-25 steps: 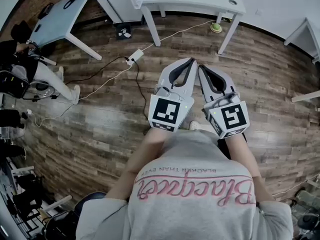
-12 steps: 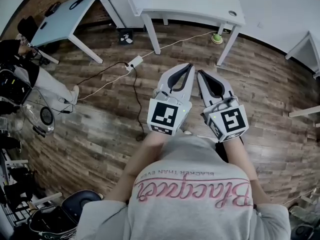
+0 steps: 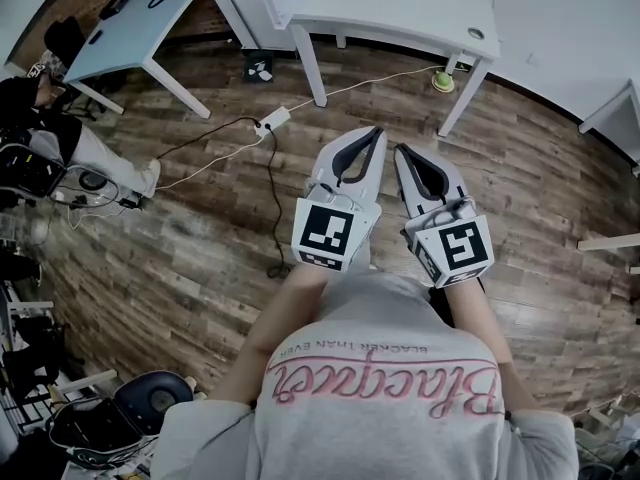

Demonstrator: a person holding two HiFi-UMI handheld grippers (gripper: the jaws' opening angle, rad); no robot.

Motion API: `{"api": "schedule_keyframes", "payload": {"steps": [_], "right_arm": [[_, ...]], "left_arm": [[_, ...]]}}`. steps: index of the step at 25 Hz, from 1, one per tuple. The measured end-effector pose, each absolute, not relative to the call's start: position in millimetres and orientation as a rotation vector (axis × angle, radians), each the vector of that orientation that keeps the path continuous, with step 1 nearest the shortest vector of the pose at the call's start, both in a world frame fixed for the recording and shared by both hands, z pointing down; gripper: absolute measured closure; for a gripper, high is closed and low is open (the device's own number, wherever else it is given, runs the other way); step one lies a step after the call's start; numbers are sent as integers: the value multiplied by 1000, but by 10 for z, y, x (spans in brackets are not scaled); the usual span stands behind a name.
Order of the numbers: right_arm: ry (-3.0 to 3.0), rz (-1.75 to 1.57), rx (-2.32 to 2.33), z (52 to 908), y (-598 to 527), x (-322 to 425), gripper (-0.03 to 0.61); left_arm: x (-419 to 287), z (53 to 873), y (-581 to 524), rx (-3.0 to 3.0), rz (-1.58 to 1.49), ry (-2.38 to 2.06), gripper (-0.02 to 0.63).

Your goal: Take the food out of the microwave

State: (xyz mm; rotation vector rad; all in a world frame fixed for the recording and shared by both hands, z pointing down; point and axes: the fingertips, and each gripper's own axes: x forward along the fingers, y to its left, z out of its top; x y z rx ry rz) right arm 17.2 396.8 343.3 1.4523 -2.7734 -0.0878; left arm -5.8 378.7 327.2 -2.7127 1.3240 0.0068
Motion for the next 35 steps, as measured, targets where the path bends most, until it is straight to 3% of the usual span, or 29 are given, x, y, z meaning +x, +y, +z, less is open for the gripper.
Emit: {"api": "schedule_keyframes", "payload": {"steps": [35], "right_arm": [[-2679, -69, 1527, 3379, 723, -128, 569]], "left_arm": [[-426, 3287, 456, -2830, 20, 1269, 611]]}}
